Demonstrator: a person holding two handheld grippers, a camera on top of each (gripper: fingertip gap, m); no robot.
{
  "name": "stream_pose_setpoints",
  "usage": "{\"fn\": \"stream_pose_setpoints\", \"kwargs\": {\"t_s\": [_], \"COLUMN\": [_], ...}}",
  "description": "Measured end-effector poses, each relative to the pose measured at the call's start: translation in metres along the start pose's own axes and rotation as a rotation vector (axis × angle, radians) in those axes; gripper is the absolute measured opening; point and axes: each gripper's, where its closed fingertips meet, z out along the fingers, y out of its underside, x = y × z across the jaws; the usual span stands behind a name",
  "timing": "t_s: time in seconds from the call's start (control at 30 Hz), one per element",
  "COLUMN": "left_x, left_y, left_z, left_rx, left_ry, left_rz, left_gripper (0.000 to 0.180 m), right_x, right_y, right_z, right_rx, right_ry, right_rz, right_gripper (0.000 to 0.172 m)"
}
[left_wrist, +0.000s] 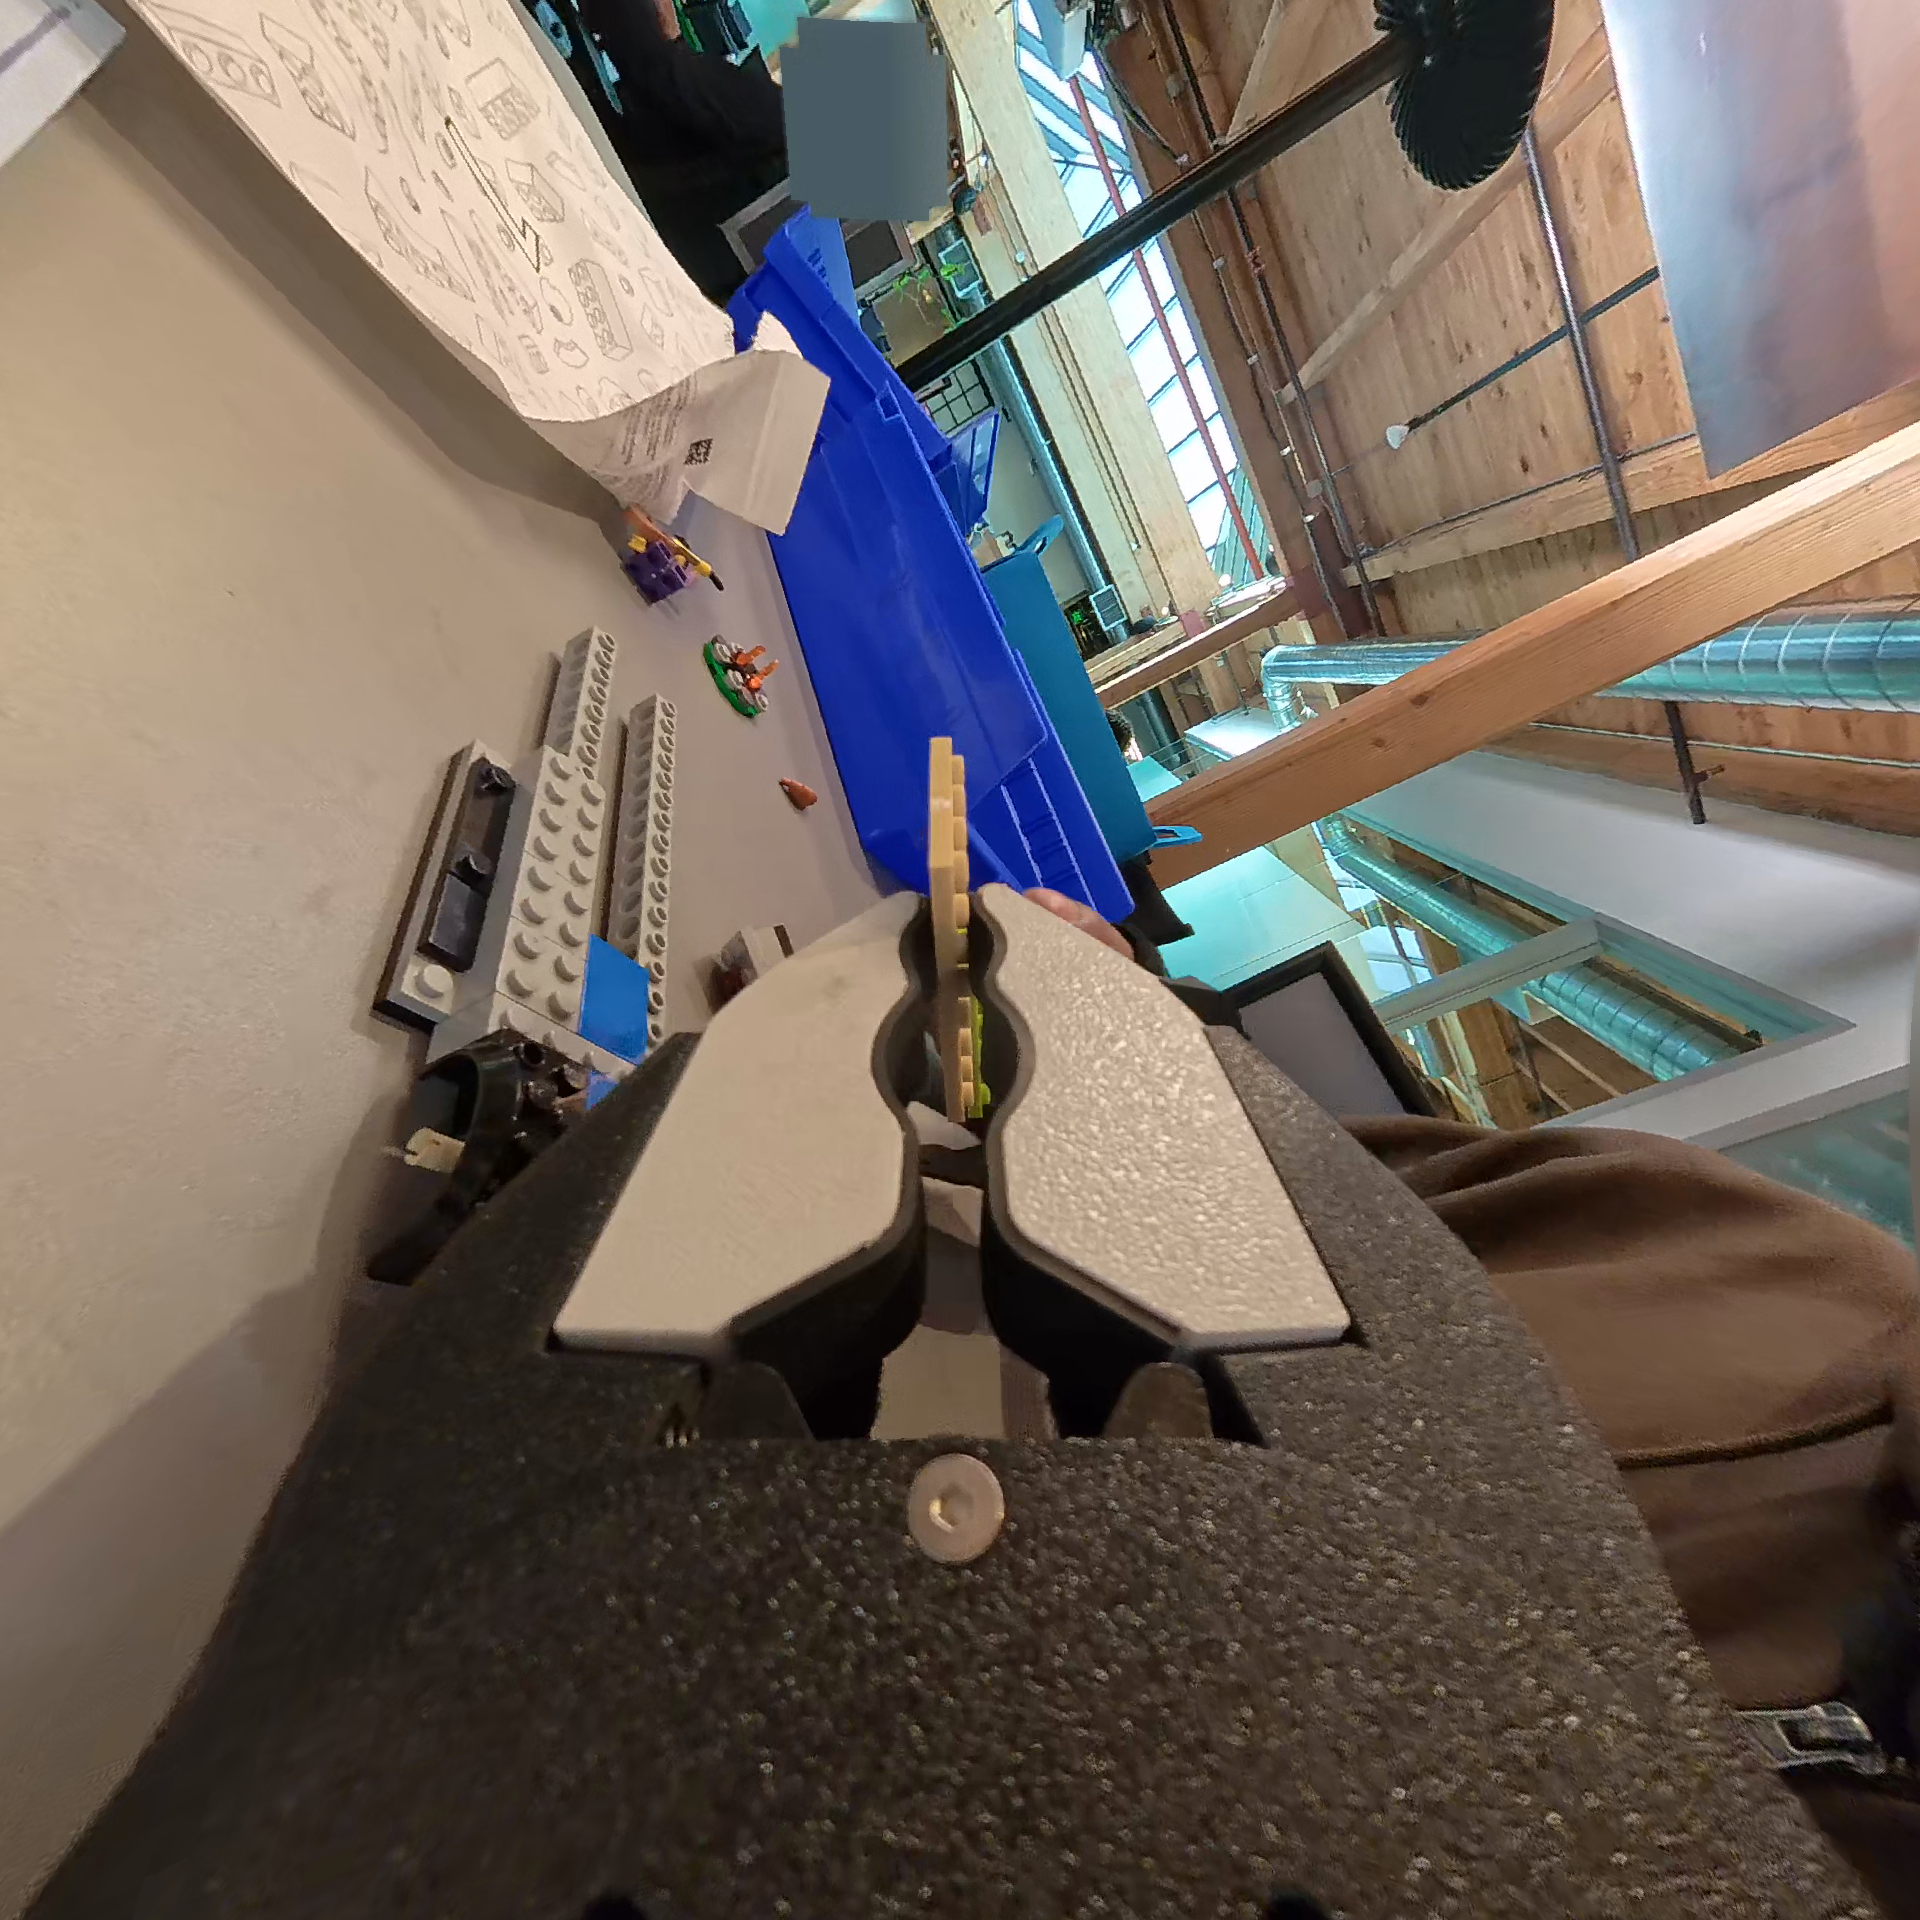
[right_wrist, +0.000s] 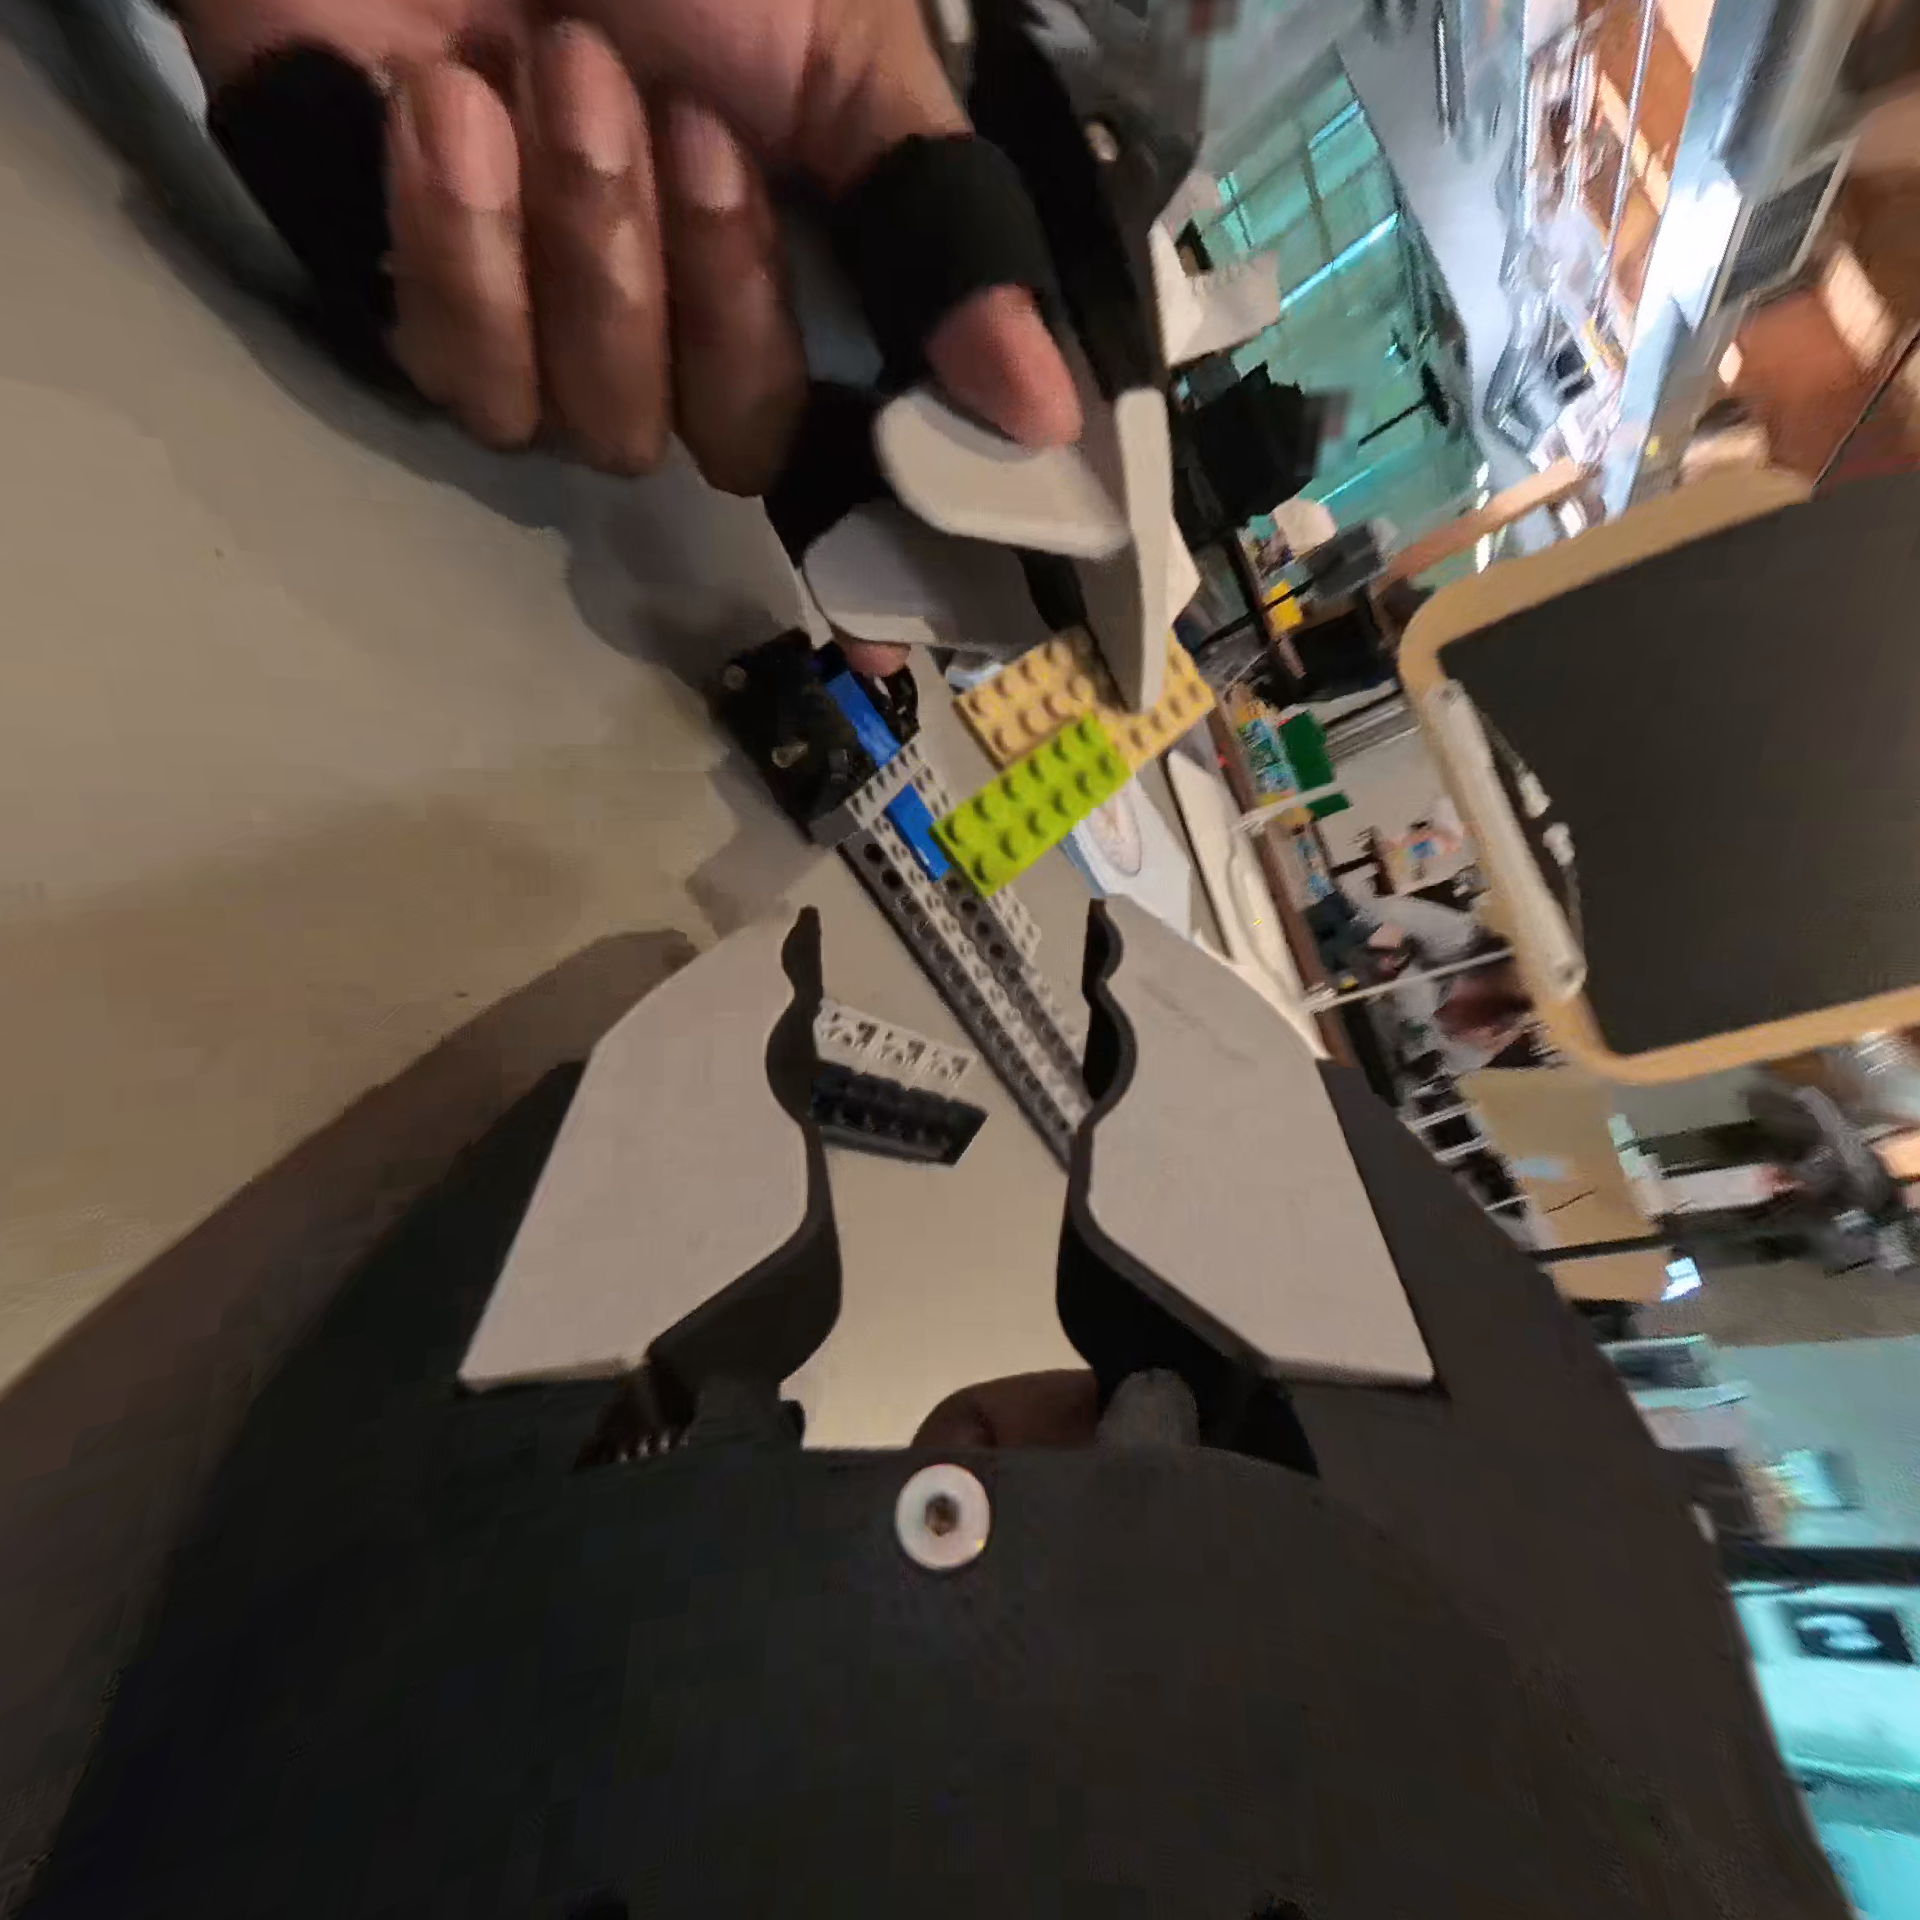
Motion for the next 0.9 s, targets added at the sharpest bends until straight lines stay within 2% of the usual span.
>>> {"fn": "stream_pose_setpoints", "kwargs": {"t_s": [0.1, 0.2, 0.23, 0.47, 0.53, 0.63, 0.8, 0.9], "left_x": [0.0, 0.0, 0.0, -0.001, -0.005, -0.001, -0.006, -0.003], "left_y": [0.003, 0.006, 0.005, 0.005, 0.006, 0.004, -0.001, -0.002], "left_z": [0.001, 0.002, 0.001, 0.001, 0.0, 0.001, -0.003, -0.004], "left_rx": [-0.017, -0.037, -0.038, -0.084, -0.101, -0.104, -0.079, -0.079], "left_ry": [0.011, 0.008, 0.004, -0.067, -0.108, -0.119, -0.109, -0.076], "left_rz": [-0.03, -0.026, -0.011, 0.141, 0.234, 0.285, 0.22, 0.187], "left_gripper": [0.004, 0.004, 0.004, 0.007, 0.004, 0.004, 0.004, 0.004], "right_x": [0.004, 0.008, 0.008, 0.011, 0.014, 0.015, 0.034, 0.069], "right_y": [-0.007, -0.015, -0.017, -0.021, -0.025, -0.023, -0.012, 0.025], "right_z": [0.013, 0.017, 0.017, 0.015, 0.012, 0.011, -0.001, -0.027], "right_rx": [0.022, 0.054, 0.06, 0.074, 0.106, 0.107, 0.06, -0.068], "right_ry": [0.068, 0.124, 0.124, 0.048, 0.01, -0.04, 0.051, 0.217], "right_rz": [-0.177, -0.268, -0.271, -0.057, 0.048, 0.155, 0.206, 0.291], "right_gripper": [0.048, 0.024, 0.02, 0.018, 0.005, 0.004, 0.005, 0.005]}}
